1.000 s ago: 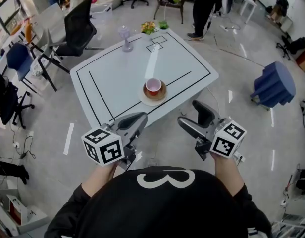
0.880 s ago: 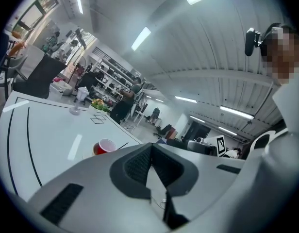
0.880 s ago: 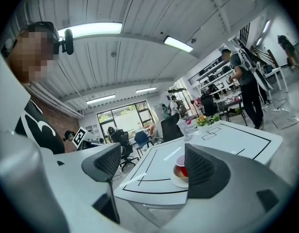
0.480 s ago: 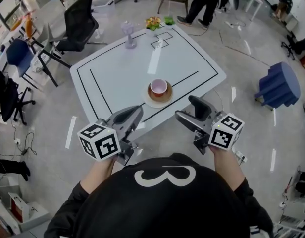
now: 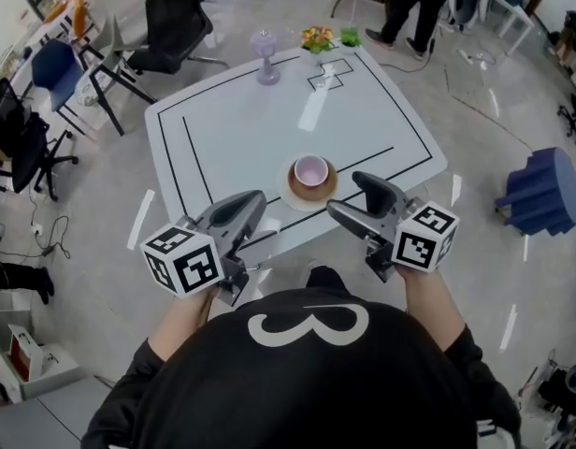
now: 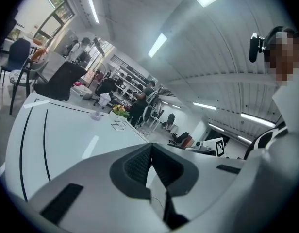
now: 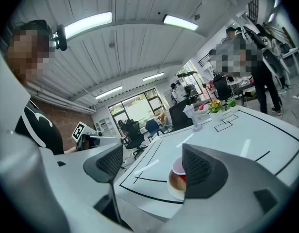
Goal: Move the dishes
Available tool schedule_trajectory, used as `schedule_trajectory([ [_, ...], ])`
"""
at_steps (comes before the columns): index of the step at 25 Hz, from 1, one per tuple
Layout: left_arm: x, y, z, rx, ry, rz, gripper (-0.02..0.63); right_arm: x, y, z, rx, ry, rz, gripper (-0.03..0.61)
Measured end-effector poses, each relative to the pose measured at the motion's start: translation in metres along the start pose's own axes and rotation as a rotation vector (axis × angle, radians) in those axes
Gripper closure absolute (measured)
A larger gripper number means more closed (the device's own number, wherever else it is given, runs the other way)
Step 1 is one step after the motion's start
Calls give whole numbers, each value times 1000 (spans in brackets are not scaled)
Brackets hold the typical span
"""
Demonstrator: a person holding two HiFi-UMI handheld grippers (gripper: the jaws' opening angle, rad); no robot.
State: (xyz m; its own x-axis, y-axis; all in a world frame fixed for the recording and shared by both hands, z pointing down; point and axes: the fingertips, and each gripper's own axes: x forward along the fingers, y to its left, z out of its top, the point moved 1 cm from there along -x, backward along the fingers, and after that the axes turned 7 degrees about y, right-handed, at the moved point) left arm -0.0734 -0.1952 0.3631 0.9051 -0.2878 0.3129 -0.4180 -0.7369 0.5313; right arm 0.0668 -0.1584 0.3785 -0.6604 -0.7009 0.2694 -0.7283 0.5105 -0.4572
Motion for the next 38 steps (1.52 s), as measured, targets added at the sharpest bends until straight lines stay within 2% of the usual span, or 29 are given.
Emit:
schedule_trajectory([
  [10,10,25,10,-65,-33,99,611,49,-54,-13,32,153,51,212],
  [19,8,42,11,-92,-53,148,611,80,-93,-30,76,240,9,247],
  [31,11,48,6,-129,-73,183,611,98,-123,-57,148,370,-60,356],
  [38,8,53,-2,-153,-69,200,611,97,-131,-54,170,355,-121,432],
])
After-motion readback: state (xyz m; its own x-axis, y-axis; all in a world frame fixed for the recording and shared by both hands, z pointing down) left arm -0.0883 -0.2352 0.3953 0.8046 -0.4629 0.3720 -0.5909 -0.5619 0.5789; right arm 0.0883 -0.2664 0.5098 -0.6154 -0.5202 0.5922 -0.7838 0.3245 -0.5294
